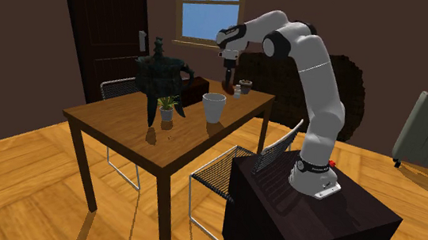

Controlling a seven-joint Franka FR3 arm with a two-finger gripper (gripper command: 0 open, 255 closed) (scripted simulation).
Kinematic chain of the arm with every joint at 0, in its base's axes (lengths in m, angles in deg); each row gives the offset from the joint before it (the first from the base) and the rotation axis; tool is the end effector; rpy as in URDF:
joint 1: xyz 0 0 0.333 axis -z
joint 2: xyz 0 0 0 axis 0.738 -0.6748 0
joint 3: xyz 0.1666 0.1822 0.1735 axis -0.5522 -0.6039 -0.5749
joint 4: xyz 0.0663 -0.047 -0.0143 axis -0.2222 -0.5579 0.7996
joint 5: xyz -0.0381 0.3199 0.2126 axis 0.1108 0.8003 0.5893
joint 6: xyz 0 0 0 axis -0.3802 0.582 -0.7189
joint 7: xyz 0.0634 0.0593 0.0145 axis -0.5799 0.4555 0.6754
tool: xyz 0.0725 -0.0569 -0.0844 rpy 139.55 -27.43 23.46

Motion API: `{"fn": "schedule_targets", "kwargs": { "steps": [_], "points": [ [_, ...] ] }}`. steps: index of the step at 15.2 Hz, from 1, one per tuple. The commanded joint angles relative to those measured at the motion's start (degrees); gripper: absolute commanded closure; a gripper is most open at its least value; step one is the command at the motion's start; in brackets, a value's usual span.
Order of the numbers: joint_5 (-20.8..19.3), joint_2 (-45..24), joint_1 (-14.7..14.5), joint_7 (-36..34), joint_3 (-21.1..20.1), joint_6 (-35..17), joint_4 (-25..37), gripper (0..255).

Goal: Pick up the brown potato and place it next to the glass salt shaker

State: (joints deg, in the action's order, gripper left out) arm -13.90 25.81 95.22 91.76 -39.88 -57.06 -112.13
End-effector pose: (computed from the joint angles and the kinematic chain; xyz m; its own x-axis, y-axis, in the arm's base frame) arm 0.1528 -0.6447 0.3984 0.9252 -0.3790 0.0199 -0.3759 -0.9222 -0.0909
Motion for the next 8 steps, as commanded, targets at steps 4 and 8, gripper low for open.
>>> {"fn": "schedule_targets", "kwargs": {
  "steps": [4, 8],
  "points": [
    [0.8, -1.0, -0.06, 0.81, -0.42, -3.4, -2.65, 255],
    [1.54, -1.96, -0.04, 1.42, -0.84, -5.88, -4.4, 255]
  ]
}}
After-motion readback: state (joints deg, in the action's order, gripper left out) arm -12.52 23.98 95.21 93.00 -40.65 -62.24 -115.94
